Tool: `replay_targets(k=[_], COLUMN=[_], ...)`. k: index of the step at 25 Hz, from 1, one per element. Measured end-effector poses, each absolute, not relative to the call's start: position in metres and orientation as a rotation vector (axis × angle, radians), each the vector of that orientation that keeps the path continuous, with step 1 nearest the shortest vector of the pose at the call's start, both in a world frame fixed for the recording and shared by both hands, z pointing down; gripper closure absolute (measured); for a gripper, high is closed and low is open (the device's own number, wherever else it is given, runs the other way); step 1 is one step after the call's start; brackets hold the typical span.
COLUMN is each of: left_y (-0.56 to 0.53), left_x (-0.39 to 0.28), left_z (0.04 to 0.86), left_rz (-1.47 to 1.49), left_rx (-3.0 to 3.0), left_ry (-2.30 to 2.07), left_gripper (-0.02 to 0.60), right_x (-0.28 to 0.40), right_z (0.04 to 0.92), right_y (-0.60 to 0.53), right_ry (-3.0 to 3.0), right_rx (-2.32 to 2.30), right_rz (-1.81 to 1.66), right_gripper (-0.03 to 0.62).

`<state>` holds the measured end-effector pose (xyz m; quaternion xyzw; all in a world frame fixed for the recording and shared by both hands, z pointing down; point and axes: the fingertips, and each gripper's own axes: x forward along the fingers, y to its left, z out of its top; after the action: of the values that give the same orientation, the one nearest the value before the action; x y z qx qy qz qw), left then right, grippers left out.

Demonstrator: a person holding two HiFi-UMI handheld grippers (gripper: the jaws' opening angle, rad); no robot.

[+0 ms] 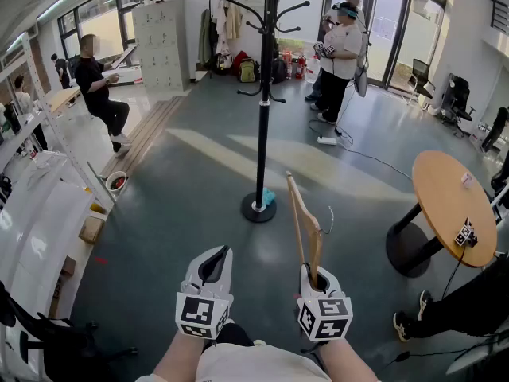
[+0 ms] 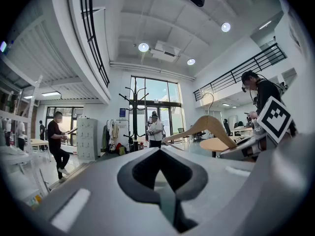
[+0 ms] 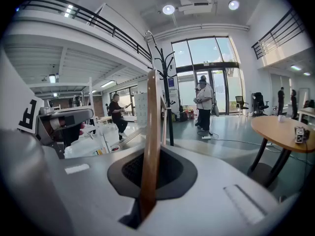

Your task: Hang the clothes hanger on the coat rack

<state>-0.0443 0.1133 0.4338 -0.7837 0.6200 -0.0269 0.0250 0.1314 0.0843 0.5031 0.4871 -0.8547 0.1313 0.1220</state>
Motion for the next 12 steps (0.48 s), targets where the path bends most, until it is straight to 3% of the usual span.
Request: replay_targets(k=[12], left_y=[0.1176], left_x=[-0.0439], left_z=[0.4388], left_rz=[-0.093], left_rx=[-2.434], left_ry=[1.922], left_gripper=[0.581], right_x=[0.1334], right_z=[0.5101], right_y=[0.0901], right_ry=[-2.489], right_rx=[1.426], right_rz=[0.444], right_gripper=[0.568])
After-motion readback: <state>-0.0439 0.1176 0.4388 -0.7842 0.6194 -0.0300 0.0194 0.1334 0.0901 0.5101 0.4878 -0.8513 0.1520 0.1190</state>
